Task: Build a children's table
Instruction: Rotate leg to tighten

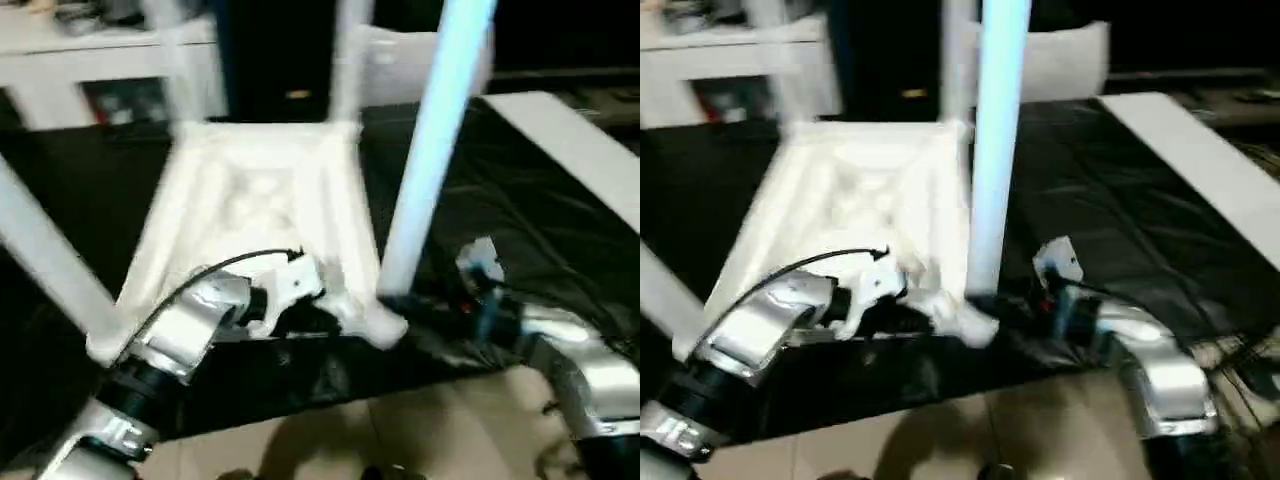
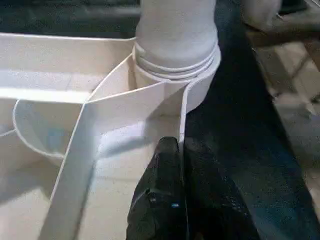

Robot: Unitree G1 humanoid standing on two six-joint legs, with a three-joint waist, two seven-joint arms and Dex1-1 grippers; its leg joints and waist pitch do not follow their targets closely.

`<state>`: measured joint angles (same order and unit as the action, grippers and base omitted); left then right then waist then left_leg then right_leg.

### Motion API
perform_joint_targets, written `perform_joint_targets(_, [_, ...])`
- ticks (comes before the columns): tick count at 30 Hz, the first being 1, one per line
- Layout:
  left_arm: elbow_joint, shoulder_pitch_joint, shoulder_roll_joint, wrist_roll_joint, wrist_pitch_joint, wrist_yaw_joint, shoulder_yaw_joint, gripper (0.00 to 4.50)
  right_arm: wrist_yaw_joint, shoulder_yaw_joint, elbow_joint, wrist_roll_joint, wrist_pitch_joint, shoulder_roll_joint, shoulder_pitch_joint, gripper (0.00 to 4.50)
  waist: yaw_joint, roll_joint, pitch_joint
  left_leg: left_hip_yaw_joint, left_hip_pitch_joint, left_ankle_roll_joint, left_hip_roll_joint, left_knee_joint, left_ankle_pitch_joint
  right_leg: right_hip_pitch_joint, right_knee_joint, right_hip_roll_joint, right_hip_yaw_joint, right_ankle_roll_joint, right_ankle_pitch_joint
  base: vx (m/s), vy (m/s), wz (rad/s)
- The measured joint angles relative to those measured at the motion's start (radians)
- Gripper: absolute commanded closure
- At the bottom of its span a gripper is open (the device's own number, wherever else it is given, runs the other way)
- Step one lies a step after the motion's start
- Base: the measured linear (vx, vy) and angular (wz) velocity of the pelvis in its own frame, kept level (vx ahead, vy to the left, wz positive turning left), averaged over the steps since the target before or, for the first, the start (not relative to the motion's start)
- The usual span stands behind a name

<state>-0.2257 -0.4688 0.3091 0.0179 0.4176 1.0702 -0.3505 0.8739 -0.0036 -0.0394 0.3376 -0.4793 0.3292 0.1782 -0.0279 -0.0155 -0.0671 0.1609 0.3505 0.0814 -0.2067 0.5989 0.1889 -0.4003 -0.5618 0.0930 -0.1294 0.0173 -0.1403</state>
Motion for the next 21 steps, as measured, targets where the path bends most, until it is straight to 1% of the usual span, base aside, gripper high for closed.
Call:
perform_joint_targets(1, [0.000, 0.000, -0.019, 0.006, 0.017, -0.034, 0.003, 4.50, -0.054, -0.004, -0.004, -0.018, -0.002, -0.024, 0.002, 2.56, 0.008, -0.002, 0.000, -0.004, 0.002, 0.000, 0.000, 0.000, 0.000, 0.001, 0.007, 0.000, -0.007, 0.000, 0.000, 0.000, 0.000, 0.00])
perform_joint_targets(2, [0.000, 0.000, -0.040, 0.013, 0.038, -0.066, 0.006, 4.50, -0.114, -0.006, -0.009, -0.037, -0.009, -0.052, 0.007, 2.56, 0.022, -0.007, 0.001, -0.013, 0.003, 0.000, -0.001, 0.000, 0.000, 0.005, 0.019, 0.001, -0.022, 0.000, 0.000, 0.000, 0.000, 0.00])
perform_joint_targets(4, [0.000, 0.000, -0.070, 0.018, 0.063, -0.119, 0.013, 4.50, -0.207, -0.009, -0.023, -0.063, -0.026, -0.096, 0.014, 2.57, 0.036, -0.010, 0.000, -0.021, 0.001, 0.000, -0.003, -0.003, 0.000, 0.013, 0.034, 0.001, -0.033, 0.000, 0.000, 0.000, 0.000, 0.00])
perform_joint_targets(5, [-0.008, -0.001, -0.106, 0.030, 0.083, -0.177, 0.025, 4.50, -0.306, -0.020, -0.023, -0.092, -0.035, -0.160, 0.022, 2.58, 0.048, -0.011, -0.001, -0.023, 0.000, 0.000, -0.005, -0.003, 0.000, 0.017, 0.039, 0.001, -0.038, 0.000, 0.000, 0.000, 0.000, 0.00])
perform_joint_targets(6, [-0.021, -0.006, -0.132, 0.040, 0.090, -0.219, 0.033, 4.50, -0.377, -0.028, -0.020, -0.113, -0.038, -0.205, 0.031, 2.58, 0.053, -0.013, -0.002, -0.024, 0.000, 0.000, -0.006, -0.003, 0.000, 0.019, 0.041, 0.003, -0.042, 0.000, 0.000, 0.000, 0.000, 0.00])
perform_joint_targets(7, [-0.028, -0.013, -0.150, 0.048, 0.096, -0.249, 0.038, 4.50, -0.426, -0.030, -0.015, -0.127, -0.039, -0.231, 0.041, 2.59, 0.059, -0.015, -0.003, -0.024, 0.000, 0.000, -0.007, -0.002, 0.000, 0.021, 0.044, 0.004, -0.046, 0.000, 0.000, 0.000, 0.000, 0.00])
perform_joint_targets(8, [-0.042, -0.020, -0.172, 0.056, 0.098, -0.285, 0.042, 4.50, -0.484, -0.032, 0.000, -0.143, -0.037, -0.259, 0.061, 2.59, 0.065, -0.018, -0.005, -0.026, 0.001, -0.001, -0.008, -0.003, 0.001, 0.023, 0.048, 0.004, -0.047, 0.000, 0.000, 0.000, 0.000, 0.00])
perform_joint_targets(10, [-0.062, -0.031, -0.198, 0.066, 0.099, -0.331, 0.043, 4.50, -0.556, -0.041, 0.019, -0.159, -0.027, -0.301, 0.077, 2.59, 0.074, -0.018, -0.006, -0.026, -0.001, 0.000, -0.007, -0.003, 0.001, 0.025, 0.044, 0.003, -0.042, 0.000, 0.000, 0.000, 0.000, 0.00])
perform_joint_targets(11, [-0.073, -0.038, -0.215, 0.071, 0.099, -0.359, 0.047, 4.50, -0.595, -0.051, 0.037, -0.171, -0.017, -0.327, 0.092, 2.24, 0.078, -0.017, -0.006, -0.026, -0.002, 0.000, -0.003, -0.003, 0.001, 0.022, 0.040, 0.005, -0.040, 0.000, 0.000, 0.000, 0.000, 0.00])
perform_joint_targets(13, [-0.081, -0.047, -0.229, 0.078, 0.099, -0.382, 0.048, 4.50, -0.621, -0.051, 0.069, -0.184, 0.025, -0.344, 0.110, 1.89, 0.083, -0.018, -0.007, -0.025, 0.000, 0.000, 0.001, -0.004, 0.001, 0.017, 0.039, 0.010, -0.046, 0.000, 0.000, 0.000, 0.000, 0.00])
perform_joint_targets(14, [-0.081, -0.051, -0.234, 0.082, 0.099, -0.391, 0.048, 4.50, -0.626, -0.051, 0.080, -0.187, 0.048, -0.353, 0.112, 1.89, 0.084, -0.018, -0.007, -0.026, 0.003, 0.000, 0.001, -0.005, 0.001, 0.016, 0.038, 0.011, -0.049, 0.000, 0.000, 0.000, 0.000, 0.00])
perform_joint_targets(16, [-0.078, -0.052, -0.234, 0.085, 0.098, -0.390, 0.046, 4.50, -0.629, -0.051, 0.091, -0.187, 0.077, -0.363, 0.112, 1.86, 0.087, -0.018, -0.007, -0.026, 0.006, 0.000, 0.000, -0.007, 0.001, 0.015, 0.038, 0.011, -0.047, 0.000, 0.000, 0.000, 0.000, 0.00])
perform_joint_targets(17, [-0.073, -0.052, -0.228, 0.086, 0.092, -0.385, 0.041, 4.50, -0.622, -0.051, 0.095, -0.187, 0.095, -0.360, 0.111, 1.66, 0.087, -0.018, -0.007, -0.025, 0.007, 0.000, 0.000, -0.008, 0.002, 0.015, 0.037, 0.011, -0.045, 0.000, 0.000, 0.000, 0.000, 0.00])
perform_joint_targets(19, [-0.062, -0.052, -0.209, 0.084, 0.075, -0.361, 0.034, 4.50, -0.577, -0.030, 0.098, -0.190, 0.120, -0.315, 0.104, 1.47, 0.081, -0.018, -0.007, -0.024, 0.011, -0.001, 0.001, -0.008, 0.005, 0.012, 0.034, 0.011, -0.041, 0.002, 0.002, 0.027, 0.000, 0.02])
perform_joint_targets(21, [-0.052, -0.052, -0.196, 0.073, 0.065, -0.337, 0.028, 4.50, -0.529, -0.023, 0.096, -0.190, 0.137, -0.286, 0.101, 1.42, 0.068, -0.013, -0.004, -0.020, 0.017, -0.003, 0.008, -0.005, 0.008, -0.002, 0.021, 0.015, -0.027, 0.005, 0.021, 0.027, -0.004, 0.03])
